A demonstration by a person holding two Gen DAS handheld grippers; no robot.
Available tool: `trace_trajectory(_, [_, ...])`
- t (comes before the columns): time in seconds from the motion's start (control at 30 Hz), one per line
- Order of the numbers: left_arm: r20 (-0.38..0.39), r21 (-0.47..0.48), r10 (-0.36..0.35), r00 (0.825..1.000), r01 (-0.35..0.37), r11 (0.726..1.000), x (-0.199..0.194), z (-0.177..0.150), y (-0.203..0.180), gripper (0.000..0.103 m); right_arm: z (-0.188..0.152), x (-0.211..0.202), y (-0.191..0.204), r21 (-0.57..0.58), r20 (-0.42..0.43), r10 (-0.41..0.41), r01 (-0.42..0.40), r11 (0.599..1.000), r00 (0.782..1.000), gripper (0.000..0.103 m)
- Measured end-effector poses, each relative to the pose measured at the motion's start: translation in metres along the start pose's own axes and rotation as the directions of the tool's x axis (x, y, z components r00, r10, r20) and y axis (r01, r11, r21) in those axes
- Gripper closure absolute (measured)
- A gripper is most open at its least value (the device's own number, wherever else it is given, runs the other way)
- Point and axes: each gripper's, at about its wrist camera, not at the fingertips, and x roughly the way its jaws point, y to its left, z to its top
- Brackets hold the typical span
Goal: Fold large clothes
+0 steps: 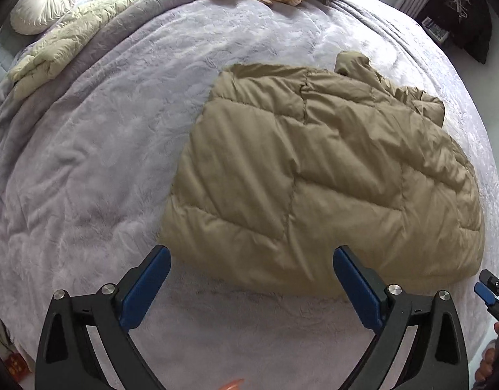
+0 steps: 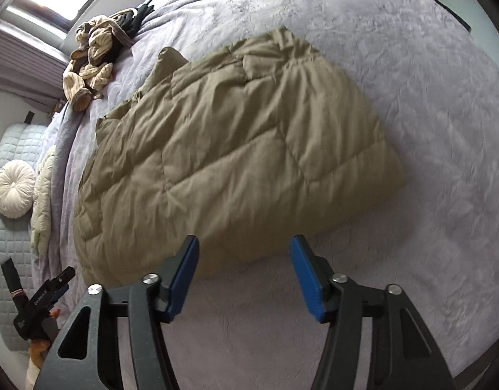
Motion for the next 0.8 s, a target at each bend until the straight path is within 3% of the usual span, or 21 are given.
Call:
trace_trajectory(0.13, [-0.014, 0.023, 0.036, 0.999, -0.036, 0.999, 0.003, -0.005, -0.004, 0.003, -0.007, 0.0, -0.001, 0.012, -0.005, 0.025, -0.025, 1.0, 1.0, 0.02])
trace_trajectory(0.2, [-0.018, 0.039, 0.063, 0.998, -0.062, 0.997, 0.005, -0.007, -0.007, 0.003, -0.01, -0.001, 0.002, 0.007, 0.002, 0.046, -0.046, 0.999, 0.999, 0.019])
trace_trajectory(0.3, [-0.024, 0.05, 0.075, 0.997, -0.073, 0.996, 0.007, -0.011, -0.008, 0.003, -0.014, -0.001, 0.005, -0.004, 0.004, 0.063, -0.063, 0.998, 0.998, 0.0])
trace_trajectory(0.57, [-0.055, 0.038, 0.063, 0.996, -0.061, 0.997, 0.022, -0.017, -0.003, 0.003, -0.025, 0.014, 0.004, 0.026, -0.047, 0.133, -0.132, 0.991, 0.99, 0.0])
trace_trajectory(0.7, [-0.108, -0.019, -0.053, 0.993, 0.052, 0.998, 0.036, -0.024, 0.011, 0.003, -0.031, 0.022, -0.007, 0.089, -0.061, 0.18, -0.174, 0.981, 0.982, 0.0])
trace_trajectory(0.8, [-0.092, -0.131, -0.189, 0.978, 0.176, 0.976, 0.039, -0.028, 0.03, 0.003, -0.033, 0.026, -0.018, 0.141, -0.066, 0.208, -0.197, 0.97, 0.976, 0.0])
